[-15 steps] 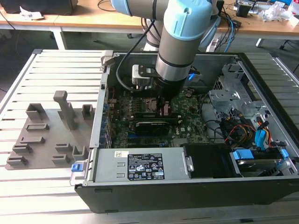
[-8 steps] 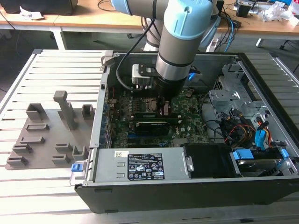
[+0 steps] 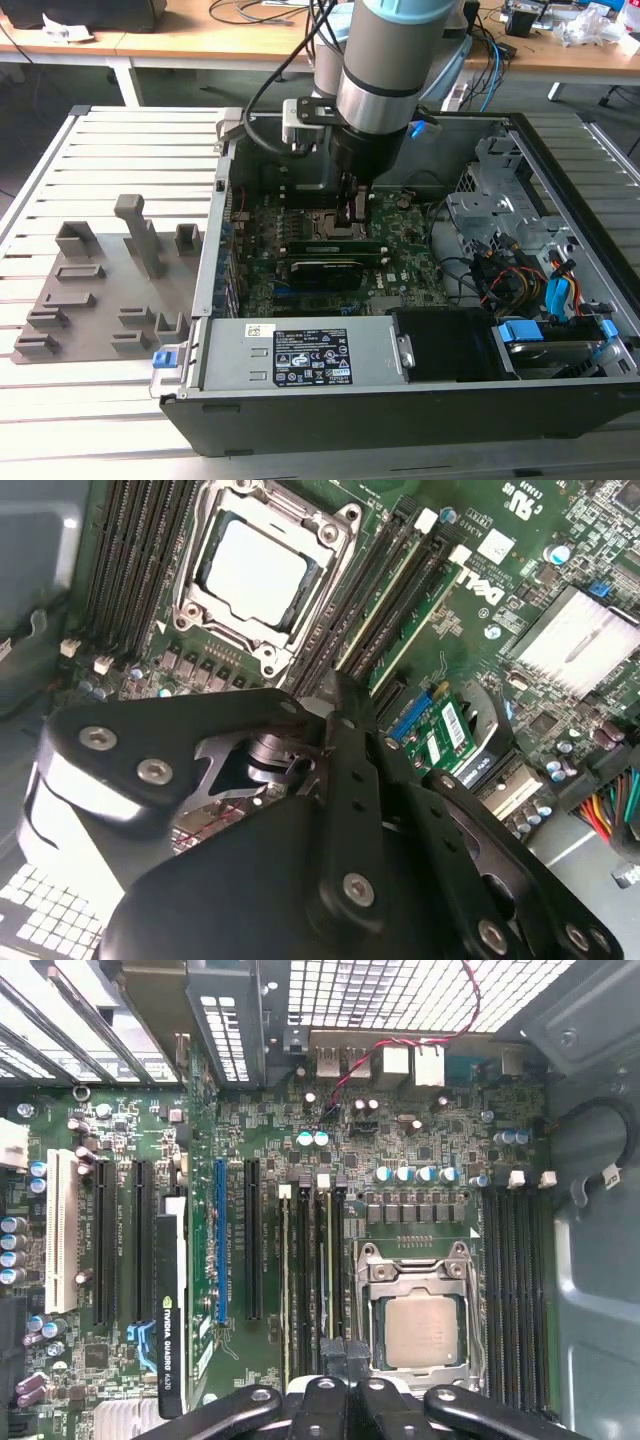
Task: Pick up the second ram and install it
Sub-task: 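Insert the second ram into the second slot, then press down the second ram until it locks into place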
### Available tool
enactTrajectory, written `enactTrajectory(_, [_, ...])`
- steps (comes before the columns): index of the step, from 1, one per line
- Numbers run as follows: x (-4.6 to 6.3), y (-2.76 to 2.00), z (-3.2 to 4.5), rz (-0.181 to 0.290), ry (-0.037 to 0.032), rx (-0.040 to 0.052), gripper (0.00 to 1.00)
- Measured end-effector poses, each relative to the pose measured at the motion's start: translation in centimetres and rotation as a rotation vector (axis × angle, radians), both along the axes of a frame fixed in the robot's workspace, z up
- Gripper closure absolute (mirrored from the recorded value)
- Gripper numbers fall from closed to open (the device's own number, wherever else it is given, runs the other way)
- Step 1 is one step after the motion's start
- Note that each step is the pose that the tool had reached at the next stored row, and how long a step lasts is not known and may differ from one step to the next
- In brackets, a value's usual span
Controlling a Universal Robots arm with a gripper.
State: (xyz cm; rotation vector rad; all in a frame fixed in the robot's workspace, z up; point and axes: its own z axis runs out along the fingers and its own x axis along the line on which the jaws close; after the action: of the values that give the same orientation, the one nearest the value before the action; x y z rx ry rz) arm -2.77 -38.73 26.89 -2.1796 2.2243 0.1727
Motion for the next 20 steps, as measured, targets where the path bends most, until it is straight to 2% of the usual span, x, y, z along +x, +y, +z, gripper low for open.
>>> enactTrajectory(7, [0.0, -0.01, 0.08, 0.000, 0.0001, -0.0002, 0.89])
enactTrajectory(8, [0.8, 0.00, -0.10, 0.000, 0.0028, -0.0003, 0.89])
enactTrajectory(9, [1.6, 0.00, -0.45, 0.000, 0.0071, -0.0003, 0.89])
enactTrajectory(11, [2.7, 0.00, -1.35, 0.000, 0.0111, -0.0003, 0.89])
enactTrajectory(16, [4.9, 0.01, -2.95, 0.000, 0.0164, -0.0003, 0.89])
enactTrajectory(17, [5.6, 0.02, -3.58, 0.001, 0.0186, -0.0001, 0.89])
enactTrajectory(18, [5.6, 0.01, -3.91, 0.001, 0.0187, 0.0004, 0.89])
enactTrajectory(20, [5.6, 0.01, -4.06, 0.001, 0.0186, 0.0022, 0.89])
